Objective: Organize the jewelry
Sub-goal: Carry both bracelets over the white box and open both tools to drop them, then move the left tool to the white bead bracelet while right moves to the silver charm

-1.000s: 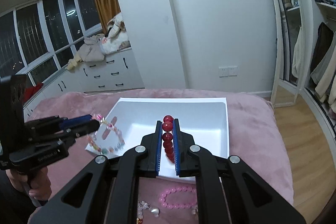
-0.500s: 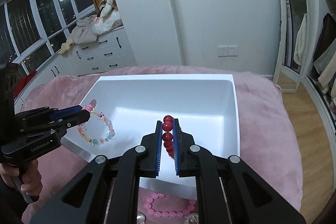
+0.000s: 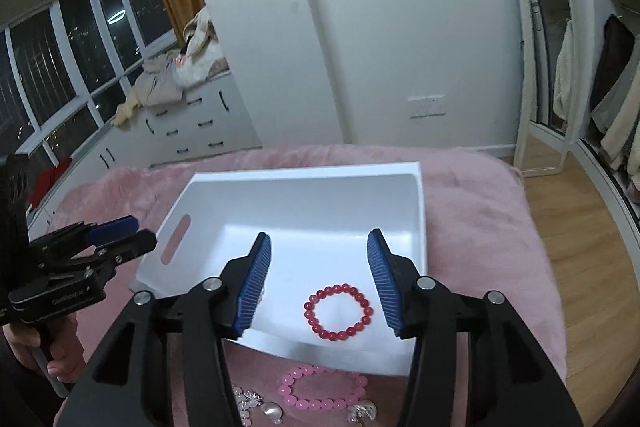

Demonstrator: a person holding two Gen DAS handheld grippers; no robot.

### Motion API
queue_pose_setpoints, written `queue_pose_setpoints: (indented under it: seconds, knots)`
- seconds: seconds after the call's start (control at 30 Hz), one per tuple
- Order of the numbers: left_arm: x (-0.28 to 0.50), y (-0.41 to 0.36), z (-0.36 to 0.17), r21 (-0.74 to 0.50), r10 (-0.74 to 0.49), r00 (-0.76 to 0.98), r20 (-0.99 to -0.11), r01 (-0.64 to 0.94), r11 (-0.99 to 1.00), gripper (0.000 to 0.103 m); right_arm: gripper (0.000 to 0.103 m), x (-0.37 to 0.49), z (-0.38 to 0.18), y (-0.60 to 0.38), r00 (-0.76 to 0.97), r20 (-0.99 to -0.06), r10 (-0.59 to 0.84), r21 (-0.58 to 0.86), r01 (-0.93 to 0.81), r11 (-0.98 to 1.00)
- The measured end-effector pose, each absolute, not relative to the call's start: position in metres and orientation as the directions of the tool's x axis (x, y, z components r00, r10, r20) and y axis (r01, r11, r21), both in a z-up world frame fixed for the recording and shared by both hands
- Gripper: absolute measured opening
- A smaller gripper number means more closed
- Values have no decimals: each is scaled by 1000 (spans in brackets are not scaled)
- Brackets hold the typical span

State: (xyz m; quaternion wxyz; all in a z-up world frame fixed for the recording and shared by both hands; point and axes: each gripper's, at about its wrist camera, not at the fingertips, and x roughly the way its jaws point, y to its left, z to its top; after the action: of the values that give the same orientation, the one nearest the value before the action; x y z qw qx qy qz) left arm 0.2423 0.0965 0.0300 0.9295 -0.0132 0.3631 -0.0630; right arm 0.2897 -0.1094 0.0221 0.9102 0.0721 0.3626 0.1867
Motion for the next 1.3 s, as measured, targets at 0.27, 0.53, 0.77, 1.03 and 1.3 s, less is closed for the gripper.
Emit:
queue_pose_setpoints:
  seconds: [0.27, 0.53, 0.77, 1.03, 1.3]
  knots:
    - [199, 67, 37, -87, -220, 725, -653, 217, 972, 92, 98, 255, 48, -125, 724, -596, 348, 198, -287, 937]
    - [155, 45, 5, -92, -270, 673, -688, 289, 953, 93, 98, 216, 27, -139, 716, -606, 347, 199, -285, 937]
    - [138, 33, -42, -108, -260, 577, -774, 285, 952, 93, 77, 209, -23, -153, 646, -652, 398, 298, -264, 917]
    - [136, 18, -83, -133, -281, 499, -820, 311, 941, 93, 56, 208, -75, -157, 567, -718, 404, 323, -244, 915]
    - [151, 13, -106, -146, -277, 452, -848, 304, 941, 90, 46, 218, -95, -156, 527, -739, 420, 342, -244, 908]
